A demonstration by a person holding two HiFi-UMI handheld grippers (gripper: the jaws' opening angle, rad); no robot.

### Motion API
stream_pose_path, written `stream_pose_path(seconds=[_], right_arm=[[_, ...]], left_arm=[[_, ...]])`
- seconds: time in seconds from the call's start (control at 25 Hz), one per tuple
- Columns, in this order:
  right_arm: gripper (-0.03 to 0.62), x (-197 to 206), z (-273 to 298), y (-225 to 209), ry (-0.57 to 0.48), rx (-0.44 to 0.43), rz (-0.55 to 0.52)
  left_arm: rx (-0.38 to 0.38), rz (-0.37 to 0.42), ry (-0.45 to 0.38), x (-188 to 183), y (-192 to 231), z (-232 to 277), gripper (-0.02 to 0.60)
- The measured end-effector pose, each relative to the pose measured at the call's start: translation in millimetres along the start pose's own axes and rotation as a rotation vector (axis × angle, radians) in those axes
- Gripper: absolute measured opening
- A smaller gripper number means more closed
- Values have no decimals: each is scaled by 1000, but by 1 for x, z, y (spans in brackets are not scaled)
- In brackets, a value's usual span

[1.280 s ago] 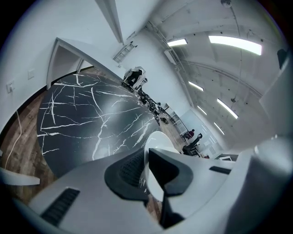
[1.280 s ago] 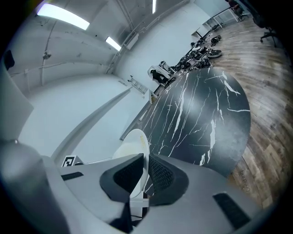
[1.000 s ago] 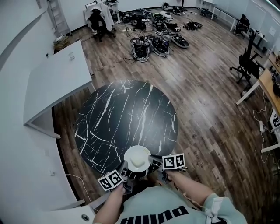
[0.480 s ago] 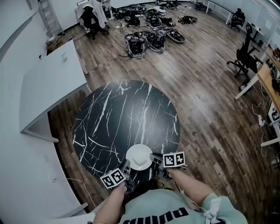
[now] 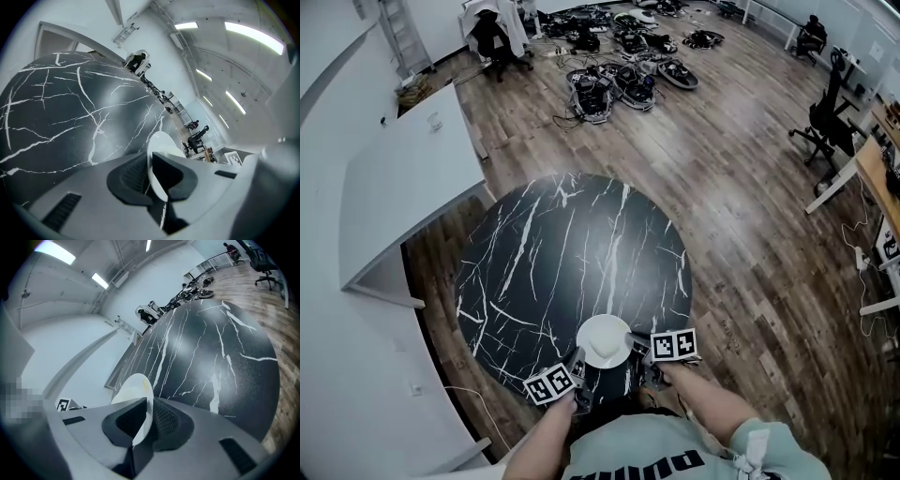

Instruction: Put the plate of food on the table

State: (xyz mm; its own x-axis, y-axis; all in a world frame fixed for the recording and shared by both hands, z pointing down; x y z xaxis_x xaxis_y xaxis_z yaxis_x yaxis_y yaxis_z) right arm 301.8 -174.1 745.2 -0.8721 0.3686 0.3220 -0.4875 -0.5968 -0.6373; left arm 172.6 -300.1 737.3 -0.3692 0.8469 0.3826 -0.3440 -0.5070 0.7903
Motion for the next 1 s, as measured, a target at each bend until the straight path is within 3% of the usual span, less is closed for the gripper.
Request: stream_pose_path(seconds=[0.48, 1.0], right_arm=[[40, 1, 12, -8, 15, 48, -42], [40, 2, 23, -17, 26, 127, -125]], left_arm=[[-42, 40, 50, 8, 14, 10, 41], [-111, 156, 119, 19, 23, 22, 44]])
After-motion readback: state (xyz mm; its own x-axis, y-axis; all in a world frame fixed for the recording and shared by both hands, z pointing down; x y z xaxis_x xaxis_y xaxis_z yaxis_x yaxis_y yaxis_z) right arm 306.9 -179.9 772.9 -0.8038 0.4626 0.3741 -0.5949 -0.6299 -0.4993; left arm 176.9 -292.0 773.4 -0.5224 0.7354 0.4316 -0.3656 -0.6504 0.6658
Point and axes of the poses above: the fingertips, and each gripper's own axes: z forward along the fingers, y to its left, x out of its underside, the point moved 3 cm from there along -z, backward along the fingers, and after that the axes turned 10 degrees about x, right-handed, at the moved point
